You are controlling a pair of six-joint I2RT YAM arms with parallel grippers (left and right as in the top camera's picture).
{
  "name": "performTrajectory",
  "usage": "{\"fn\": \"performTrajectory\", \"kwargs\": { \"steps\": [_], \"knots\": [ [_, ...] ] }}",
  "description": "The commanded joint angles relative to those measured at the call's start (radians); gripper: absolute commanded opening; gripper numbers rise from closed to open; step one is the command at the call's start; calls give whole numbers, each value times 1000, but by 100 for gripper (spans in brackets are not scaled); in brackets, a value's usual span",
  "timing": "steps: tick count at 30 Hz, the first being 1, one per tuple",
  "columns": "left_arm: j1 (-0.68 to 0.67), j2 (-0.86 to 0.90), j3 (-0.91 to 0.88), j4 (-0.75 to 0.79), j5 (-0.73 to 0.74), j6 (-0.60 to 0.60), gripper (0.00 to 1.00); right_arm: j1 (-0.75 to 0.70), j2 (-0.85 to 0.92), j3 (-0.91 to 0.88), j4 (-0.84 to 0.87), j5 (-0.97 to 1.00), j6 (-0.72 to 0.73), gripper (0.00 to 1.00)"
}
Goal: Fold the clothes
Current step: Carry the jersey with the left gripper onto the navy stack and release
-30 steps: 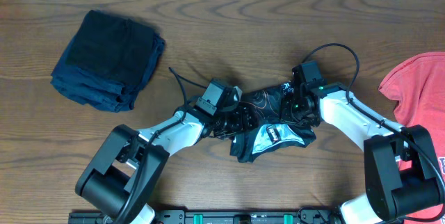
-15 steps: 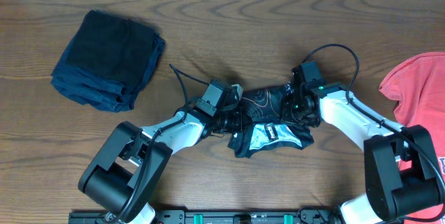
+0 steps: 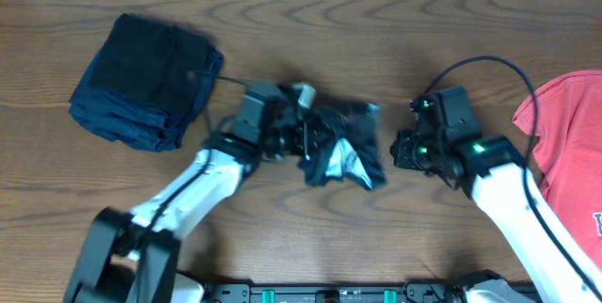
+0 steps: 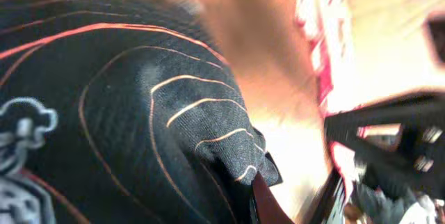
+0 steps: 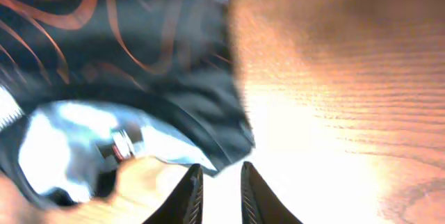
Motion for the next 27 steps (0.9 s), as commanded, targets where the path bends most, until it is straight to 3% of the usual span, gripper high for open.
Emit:
{"fn": "performTrajectory", "kwargs": {
  "steps": [1,16,20,27],
  "knots": [
    [75,-48,66,7,57,28,6,5,-68,0,-11,3,-9,18],
    [536,-28,408,85,63,95,6,5,-103,0,-70,-3,0,14],
    [642,46,412,193,58,98,6,5,-103,0,-76,-10,29,13],
    [776,256,433,231,55,116,6,5,-103,0,-103,-40,45,11]
  ]
}}
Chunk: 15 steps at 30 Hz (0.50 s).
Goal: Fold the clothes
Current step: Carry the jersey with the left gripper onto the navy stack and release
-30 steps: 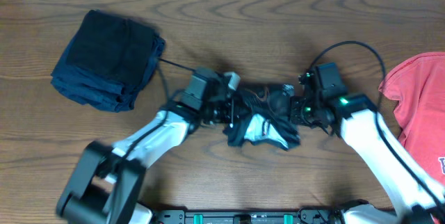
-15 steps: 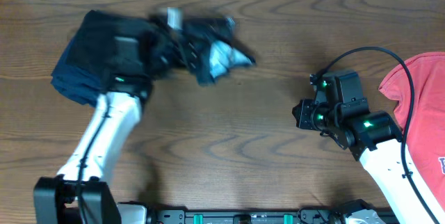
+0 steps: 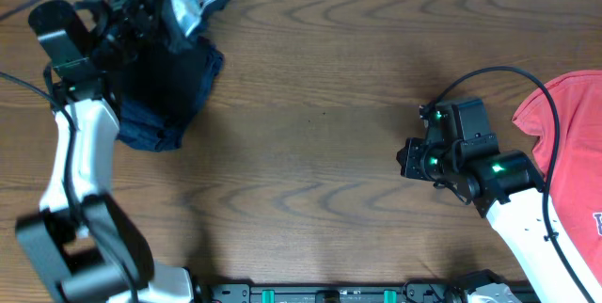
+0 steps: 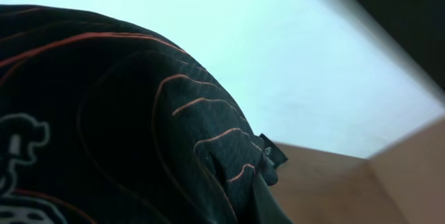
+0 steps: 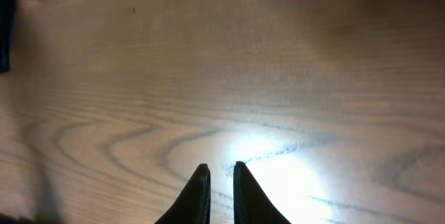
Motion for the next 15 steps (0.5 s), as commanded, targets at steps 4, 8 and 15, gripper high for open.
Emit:
{"fn": "performTrajectory", "kwargs": {
  "steps": [4,8,15],
  "knots": [
    [112,145,23,-80,11,67,6,5,-6,0,-28,-23,37,10],
    [174,162,23,-216,-58,133,12,5,-6,0,-29,-22,37,10],
    [246,156,23,-356,-86,133,46,5,-6,0,-18,-22,36,10]
  ]
}}
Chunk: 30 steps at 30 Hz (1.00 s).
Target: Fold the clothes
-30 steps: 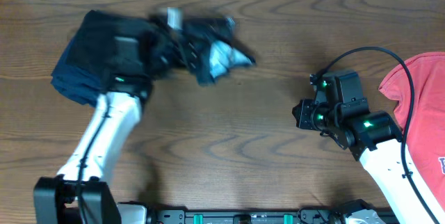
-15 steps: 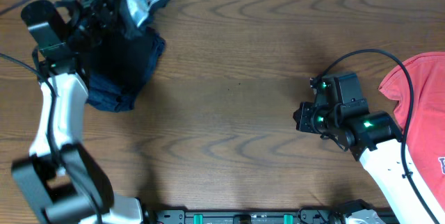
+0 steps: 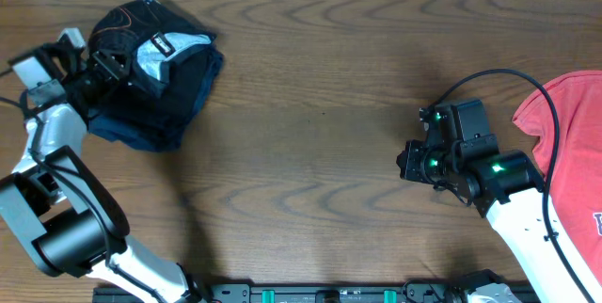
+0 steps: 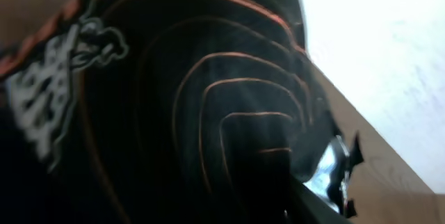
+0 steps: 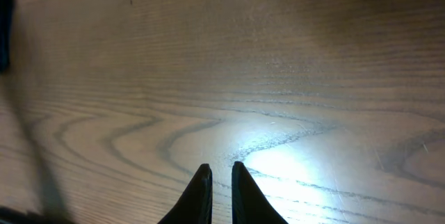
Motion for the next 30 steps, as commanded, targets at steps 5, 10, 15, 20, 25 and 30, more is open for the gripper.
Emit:
{"fn": "performTrajectory", "kwargs": {
  "steps": [5,10,15,20,25,30],
  "knots": [
    [74,-71,21,-114,-27,25,50,5,-6,0,-6,-11,14,10],
    [80,-186,21,-134,-27,26,68,5,-6,0,-6,-11,2,10],
    [75,-336,21,-182,-27,26,81,5,-6,0,-5,-11,-8,11],
    [59,-421,21,-259,-25,41,81,5,-6,0,3,-11,-13,12],
    [-53,-432,21,-401,198,175,50,5,-6,0,27,0,-54,14],
    [-294,-504,21,-652,42,409,65,5,-13,9,63,-2,-79,22]
  ]
}}
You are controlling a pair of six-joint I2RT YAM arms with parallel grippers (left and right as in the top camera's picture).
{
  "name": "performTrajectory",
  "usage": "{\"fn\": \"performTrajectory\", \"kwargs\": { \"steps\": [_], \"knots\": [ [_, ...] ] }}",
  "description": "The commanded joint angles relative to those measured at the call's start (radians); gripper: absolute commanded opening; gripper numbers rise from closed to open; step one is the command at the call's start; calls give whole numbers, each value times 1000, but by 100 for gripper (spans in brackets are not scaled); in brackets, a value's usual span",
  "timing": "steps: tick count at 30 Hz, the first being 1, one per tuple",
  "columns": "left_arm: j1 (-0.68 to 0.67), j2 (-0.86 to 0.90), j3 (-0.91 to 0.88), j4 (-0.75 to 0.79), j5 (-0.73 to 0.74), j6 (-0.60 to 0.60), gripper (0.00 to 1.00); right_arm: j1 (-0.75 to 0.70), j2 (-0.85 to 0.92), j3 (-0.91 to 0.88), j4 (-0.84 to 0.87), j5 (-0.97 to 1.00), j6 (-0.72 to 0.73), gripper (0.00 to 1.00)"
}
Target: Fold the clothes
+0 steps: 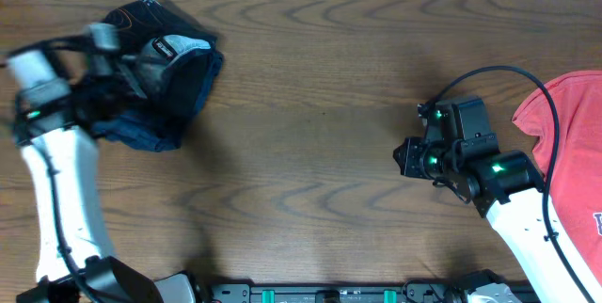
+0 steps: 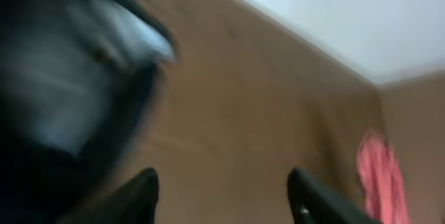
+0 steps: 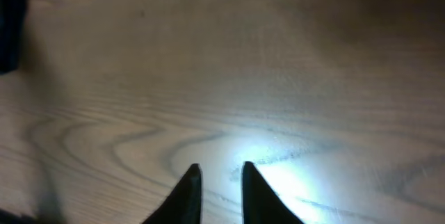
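A folded black garment with a grey inner lining (image 1: 167, 54) lies on top of the stack of dark blue folded clothes (image 1: 141, 126) at the far left. Blurred by motion, my left gripper (image 1: 111, 87) is at the stack's near-left side. Its fingers (image 2: 142, 190) stand wide apart and hold nothing, with the dark garment (image 2: 62, 106) a blur at the left of that view. My right gripper (image 1: 403, 158) hovers over bare wood right of the middle. Its fingers (image 3: 189, 189) are nearly together with nothing between them. A red shirt (image 1: 569, 143) lies at the right edge.
The wooden table (image 1: 310, 77) runs between the dark stack and the red shirt (image 2: 375, 175). A black cable (image 1: 489, 63) loops above the right arm. The pale back wall meets the table's far edge.
My left gripper, shut on the black garment on the stack, is now open and has drawn back from it. The garment stays on the stack. The right fingers stand a little wider.
My left gripper held the folded black garment at the table's middle, the right gripper close beside it. Then the left held it high over the far-left stack, the right alone over bare wood. Then it rested on the stack, still gripped; now it lies free.
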Motion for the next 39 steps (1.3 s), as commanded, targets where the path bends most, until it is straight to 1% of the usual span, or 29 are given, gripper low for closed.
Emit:
{"fn": "performTrajectory", "kwargs": {
  "steps": [1,3,4,7,8,9,10,13,16,18,20,21,25,33,37,39],
  "knots": [
    [-171,-89,8,-93,-132,213,67,5,-18,16,20,-8,-53,24],
    [-297,-145,8,-161,-291,253,68,5,-31,44,31,-14,-101,27],
    [-354,-171,8,-180,-353,254,69,5,-39,62,32,-13,-127,29],
    [-495,-261,8,-230,-459,254,75,5,-70,129,34,-13,-199,37],
    [-537,-298,8,-252,-500,253,81,5,-83,155,34,-13,-220,41],
    [-567,-330,8,-272,-537,247,95,5,-95,177,34,-13,-231,43],
    [-589,-362,8,-292,-578,224,99,5,-105,199,34,-13,-232,47],
    [-619,-462,8,-361,-682,160,98,5,-139,259,34,-21,-232,55],
    [-620,-552,8,-420,-726,156,98,5,-170,290,33,-37,-275,61],
    [-620,-605,8,-443,-753,156,98,5,-200,293,28,-61,-323,72],
    [-620,-641,8,-458,-758,156,98,5,-226,293,17,-64,-325,84],
    [-620,-658,8,-464,-758,156,98,5,-238,293,11,-64,-325,99],
    [-620,-693,8,-476,-758,156,98,5,-262,293,4,-64,-324,99],
    [-620,-695,8,-476,-758,156,98,5,-266,293,-12,-64,-317,99],
    [-620,-695,8,-476,-758,156,98,5,-266,293,-34,-132,-266,99],
    [-620,-695,8,-476,-758,156,98,5,-266,293,-55,-129,-293,99]
  ]
}}
